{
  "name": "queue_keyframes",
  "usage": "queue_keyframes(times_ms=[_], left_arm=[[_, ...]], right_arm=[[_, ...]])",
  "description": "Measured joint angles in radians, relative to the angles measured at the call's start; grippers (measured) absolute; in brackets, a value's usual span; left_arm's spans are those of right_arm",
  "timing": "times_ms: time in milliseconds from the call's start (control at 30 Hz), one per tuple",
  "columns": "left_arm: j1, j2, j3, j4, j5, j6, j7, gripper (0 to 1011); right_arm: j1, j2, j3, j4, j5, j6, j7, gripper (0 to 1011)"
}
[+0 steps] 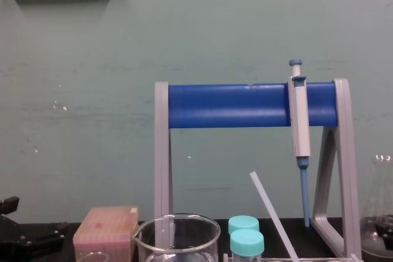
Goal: Pick up the stirring rod with one hand, then place it down.
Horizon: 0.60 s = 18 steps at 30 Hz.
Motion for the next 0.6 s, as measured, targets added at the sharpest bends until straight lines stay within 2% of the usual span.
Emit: queue_keyframes(times_ms=[600], left_arm=[[0.0, 0.0, 0.0, 0.0, 0.0, 0.0, 0.0, 1000]], right_arm=[[0.0, 0.0, 0.0, 0.0, 0.0, 0.0, 0.0, 1000]])
